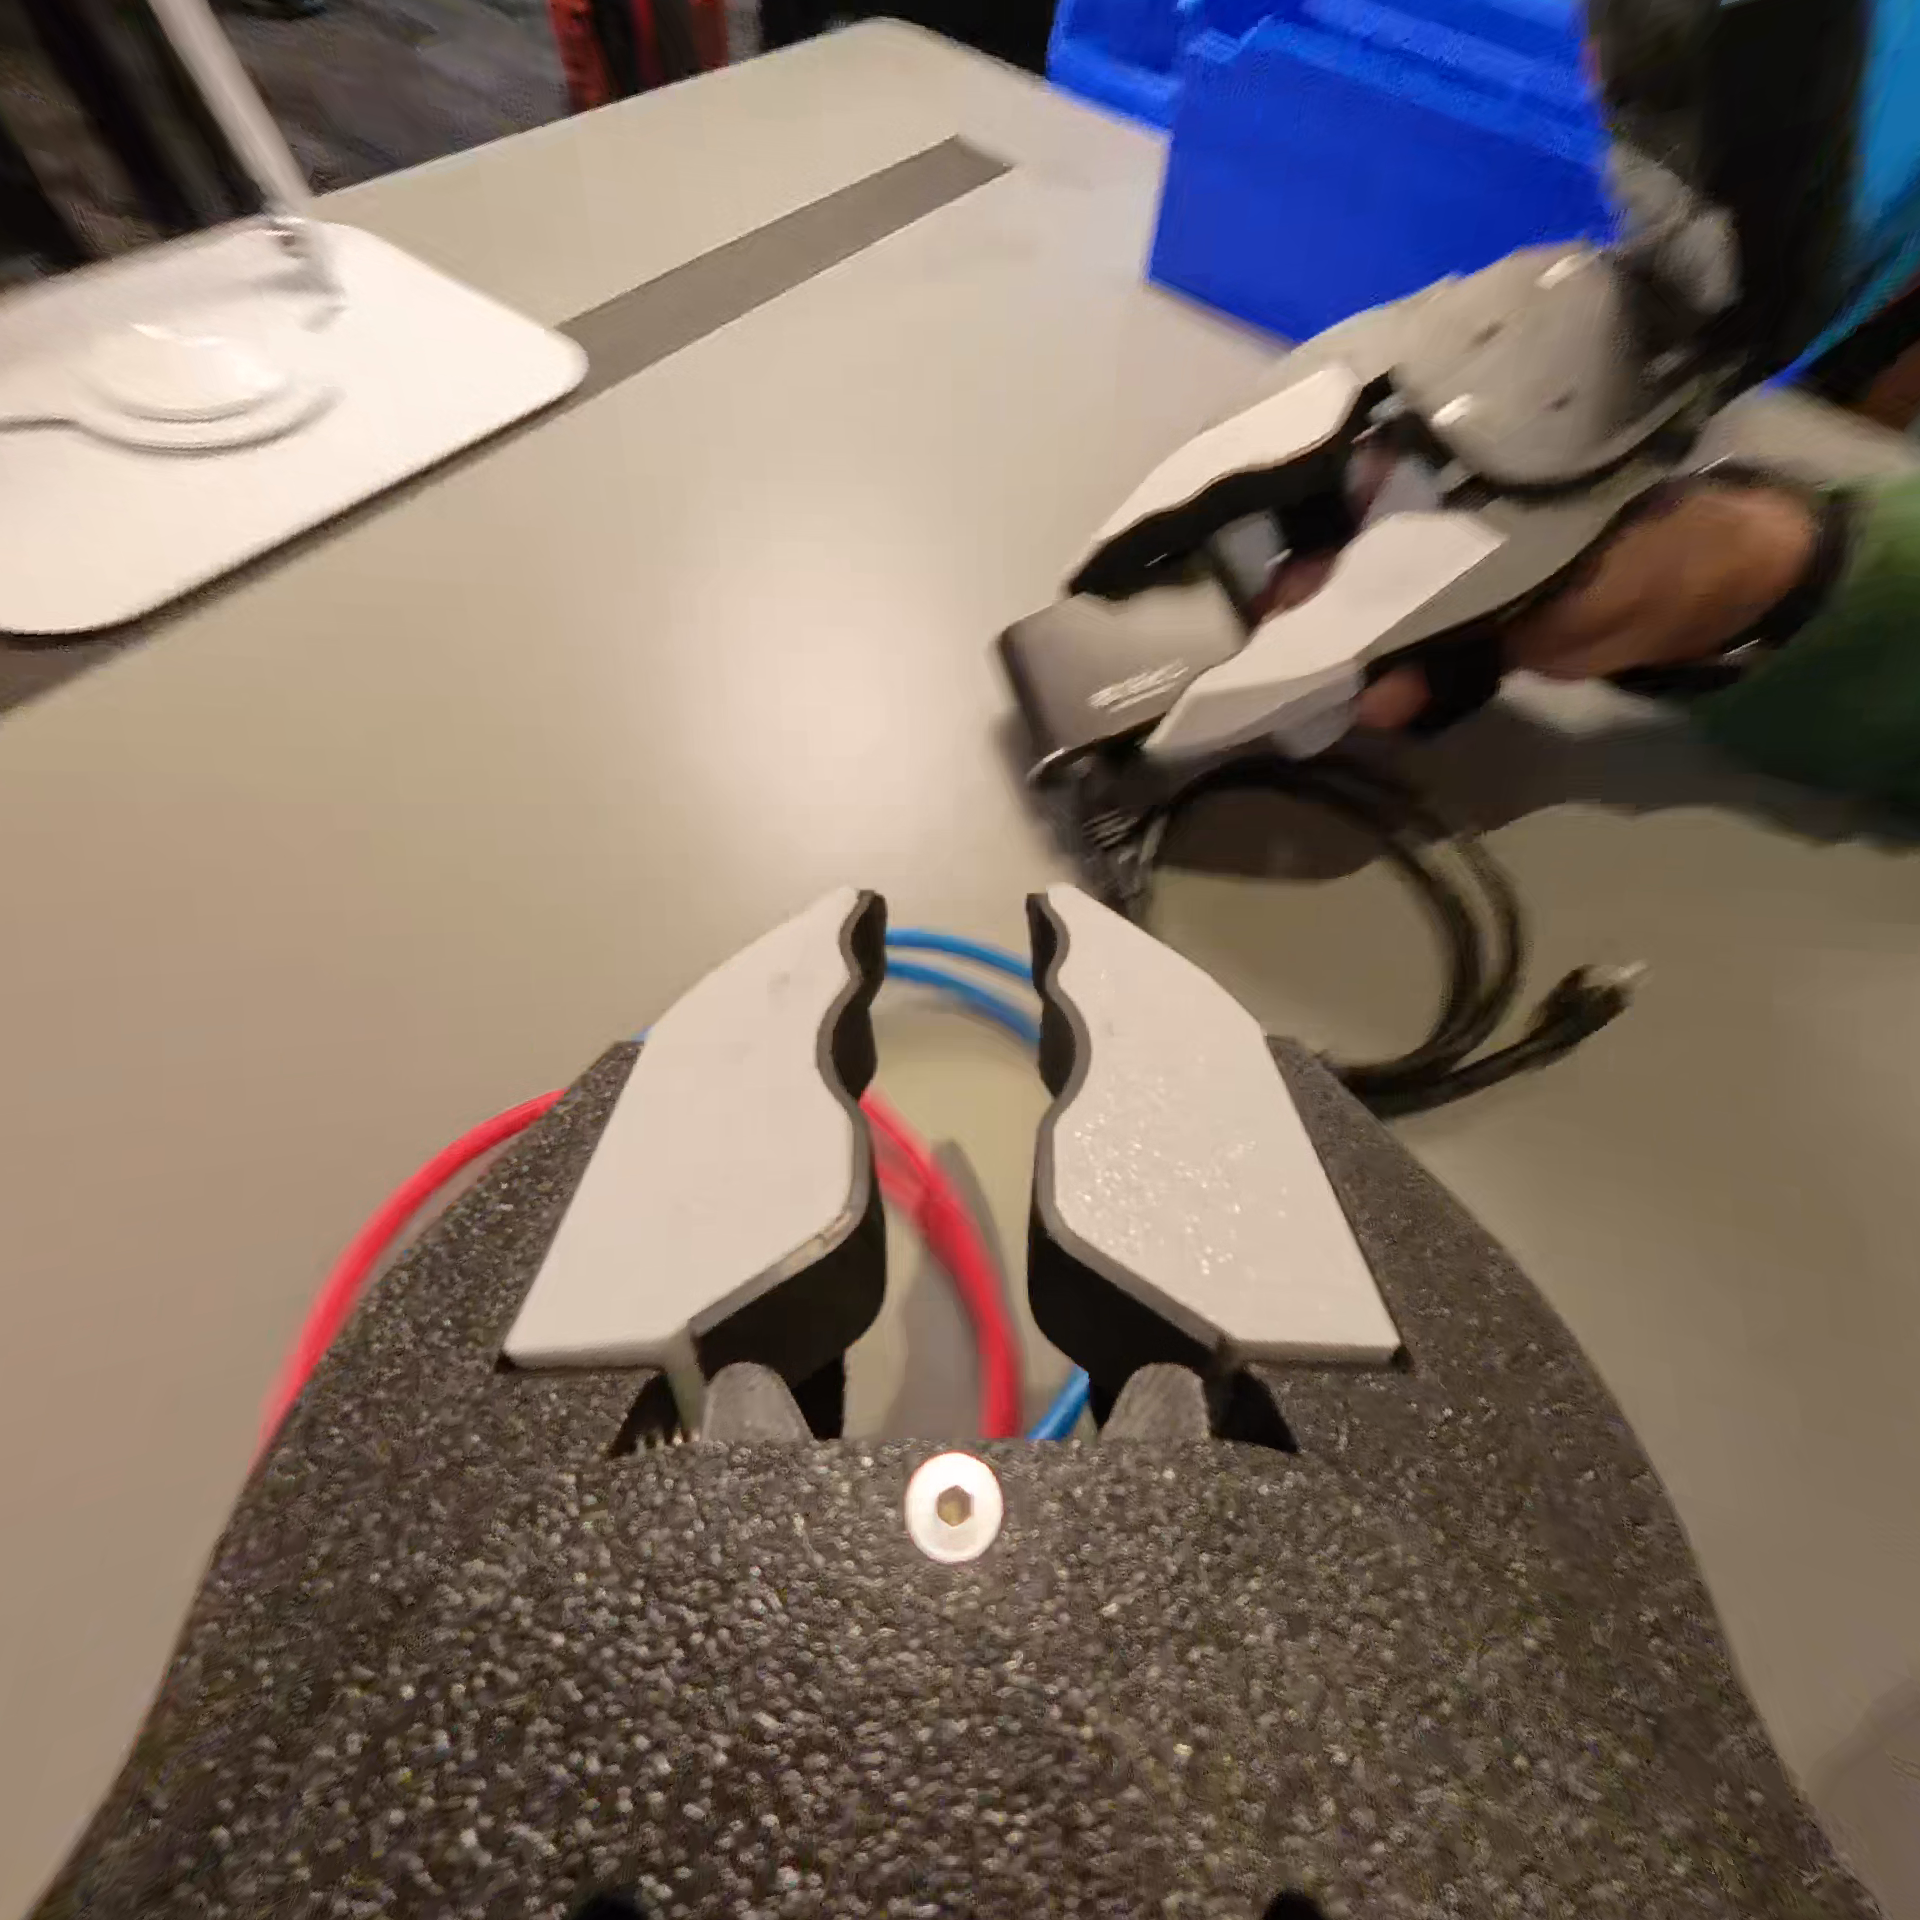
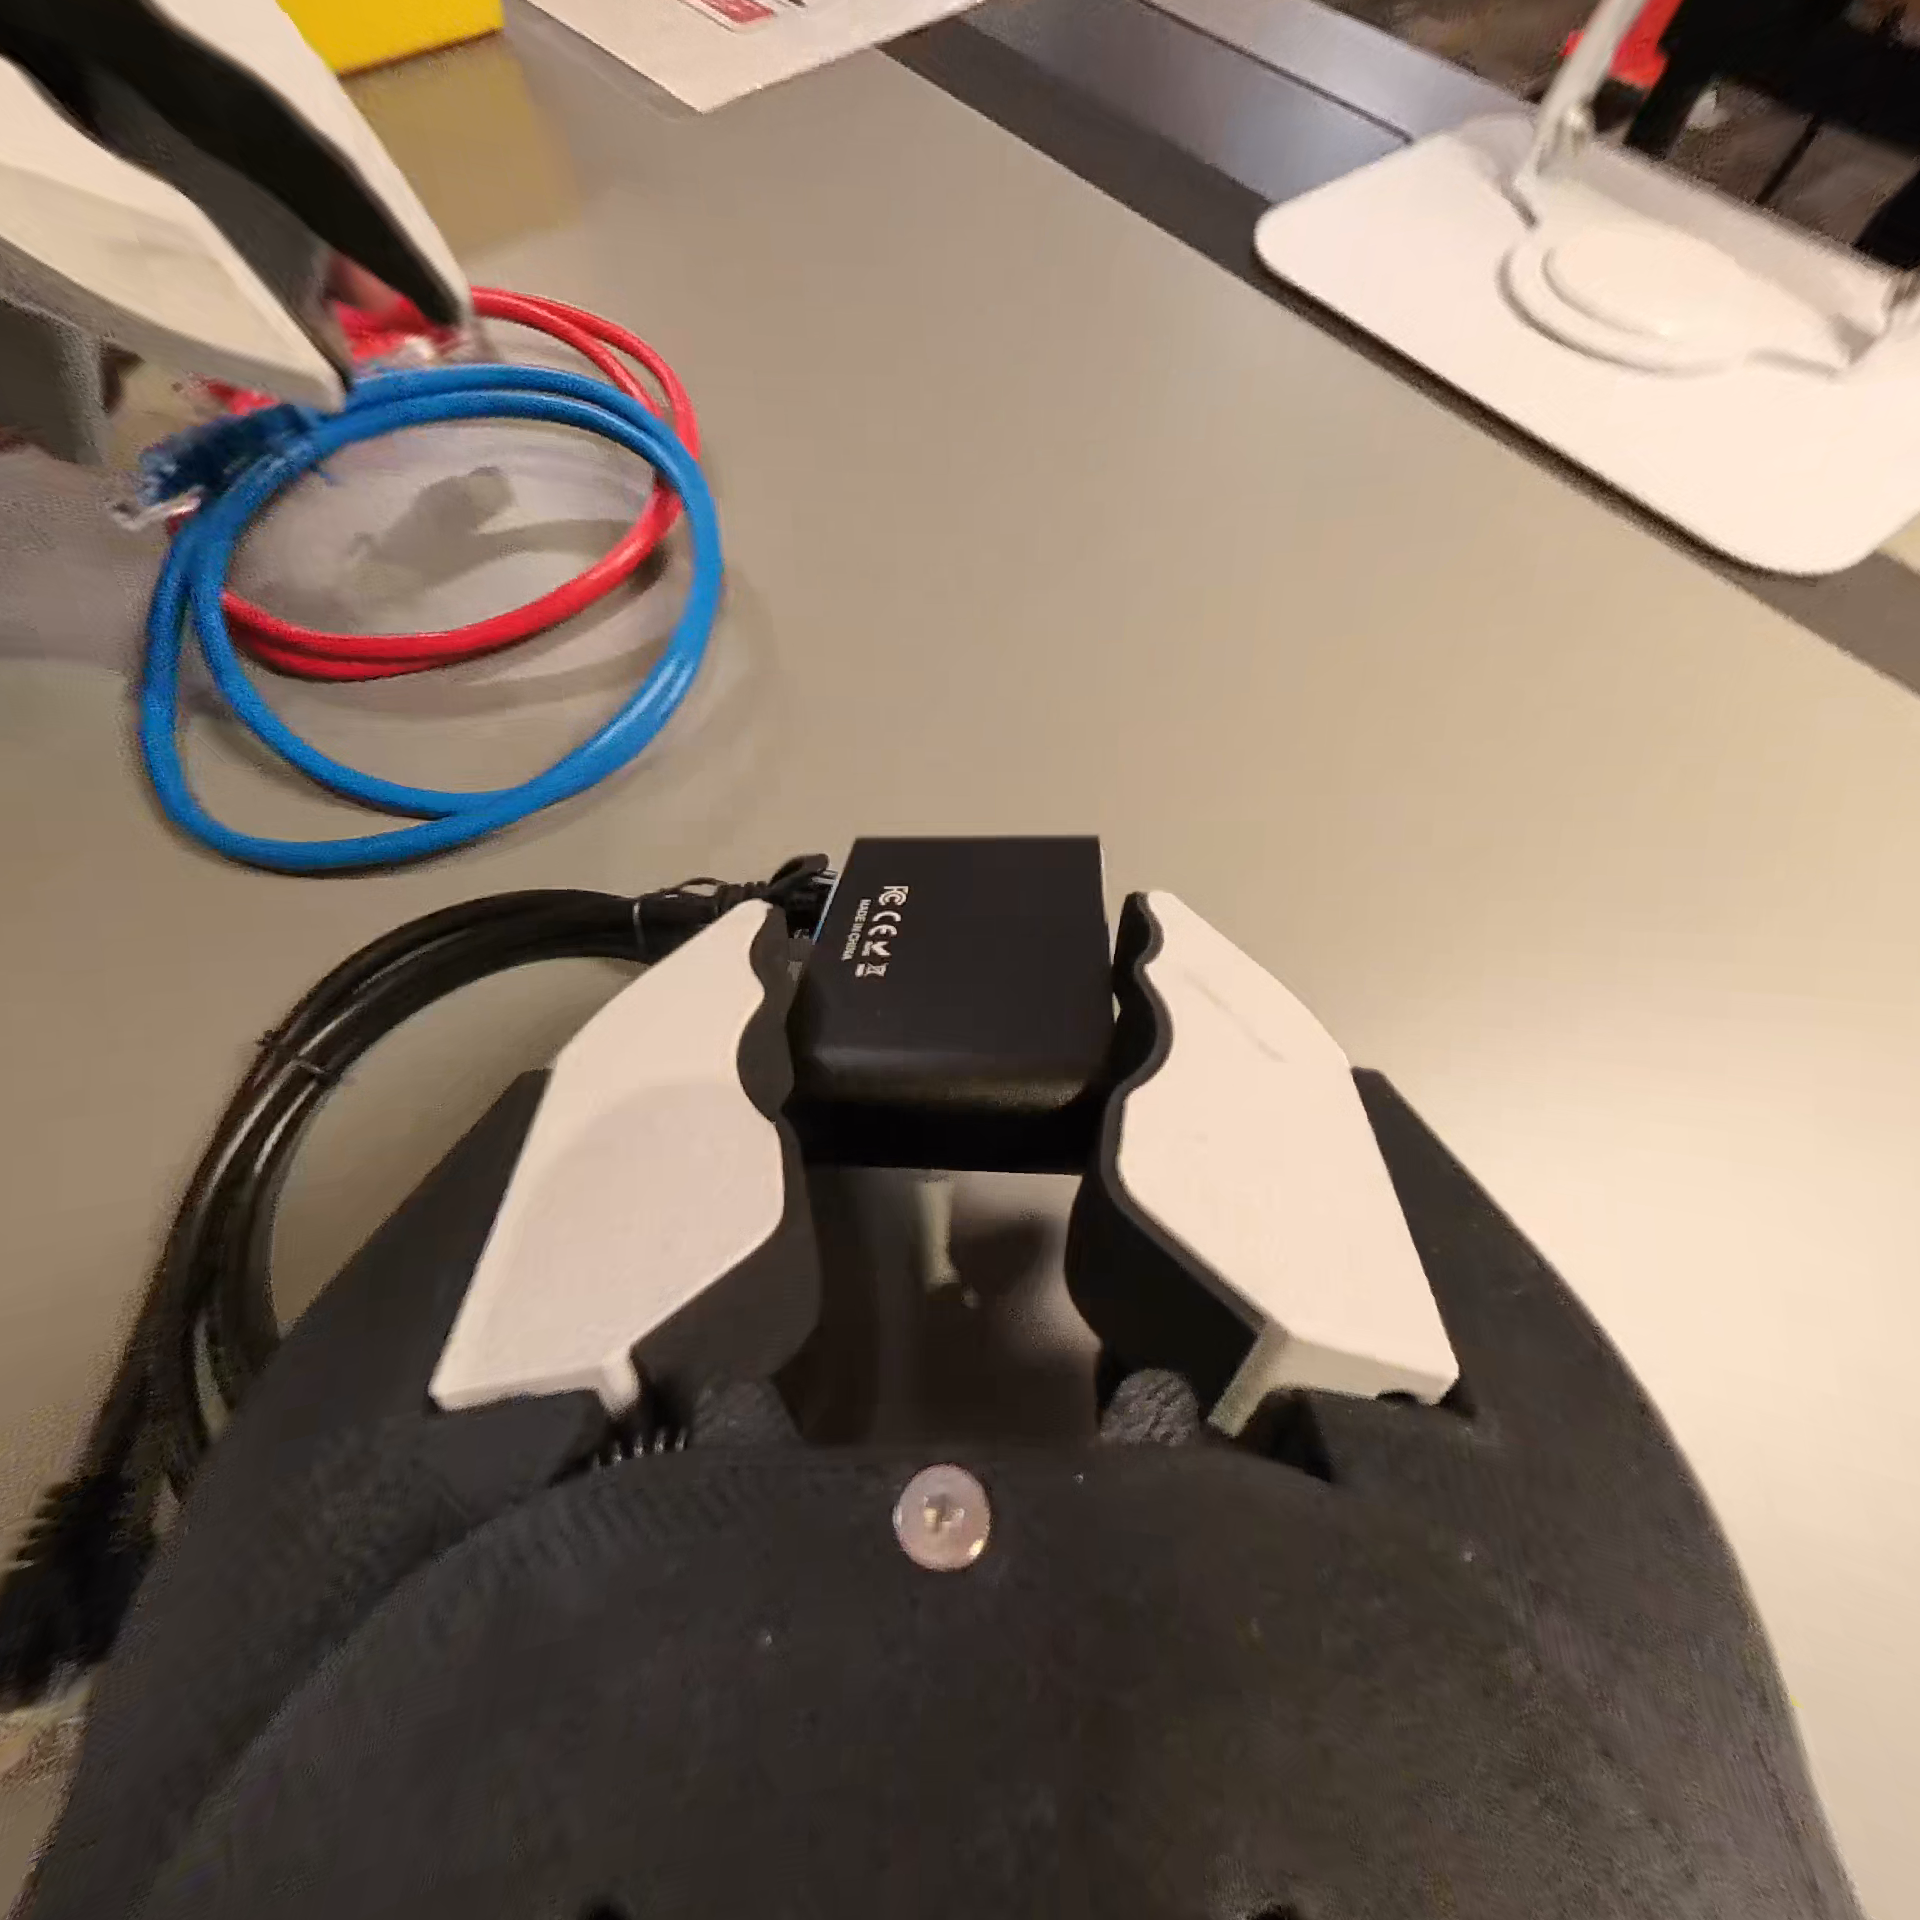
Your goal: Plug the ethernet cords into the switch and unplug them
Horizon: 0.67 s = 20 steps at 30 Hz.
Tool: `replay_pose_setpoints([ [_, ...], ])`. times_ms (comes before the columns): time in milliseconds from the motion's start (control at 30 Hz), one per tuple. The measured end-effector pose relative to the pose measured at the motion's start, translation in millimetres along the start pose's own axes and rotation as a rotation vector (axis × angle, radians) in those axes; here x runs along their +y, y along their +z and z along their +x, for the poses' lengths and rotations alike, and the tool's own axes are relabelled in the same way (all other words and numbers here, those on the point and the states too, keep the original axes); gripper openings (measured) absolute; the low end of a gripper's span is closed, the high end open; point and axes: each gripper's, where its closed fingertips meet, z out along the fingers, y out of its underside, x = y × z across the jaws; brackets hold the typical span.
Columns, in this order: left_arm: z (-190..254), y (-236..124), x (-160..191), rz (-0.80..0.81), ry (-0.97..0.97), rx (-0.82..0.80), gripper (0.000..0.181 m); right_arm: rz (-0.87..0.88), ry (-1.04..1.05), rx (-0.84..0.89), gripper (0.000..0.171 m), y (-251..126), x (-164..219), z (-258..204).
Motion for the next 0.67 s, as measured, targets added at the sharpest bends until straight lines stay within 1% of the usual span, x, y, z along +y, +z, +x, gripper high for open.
replay_pose_setpoints([
  [33, -14, -6, 4, -0.035, 0.036, -0.055, 0.030, -0.012, 0.025, 0.001, 0.061, 1, 3, 4],
  [67, -27, -12, 10, -0.072, 0.070, -0.107, 0.030, -0.029, 0.041, 0.001, 0.060, 2, 6, 7],
  [100, -41, -18, 16, -0.104, 0.096, -0.157, 0.031, -0.028, 0.042, 0.005, 0.056, 2, 6, 8],
  [133, -54, -24, 21, -0.130, 0.108, -0.201, 0.032, -0.011, 0.035, 0.017, 0.048, 0, 4, 9],
  [233, -82, -39, 32, -0.160, 0.077, -0.261, 0.034, -0.020, -0.002, 0.036, 0.049, 0, 5, 10],
  [333, -86, -47, 39, -0.172, 0.030, -0.202, 0.032, -0.026, -0.024, 0.029, 0.050, 1, 6, 7],
  [467, -78, -56, 52, -0.234, -0.001, -0.108, 0.029, -0.031, -0.041, 0.029, 0.051, 2, 6, 5],
  [667, -73, -68, 64, -0.306, 0.016, -0.069, 0.028, -0.036, -0.070, 0.034, 0.050, 3, 7, 3],
])
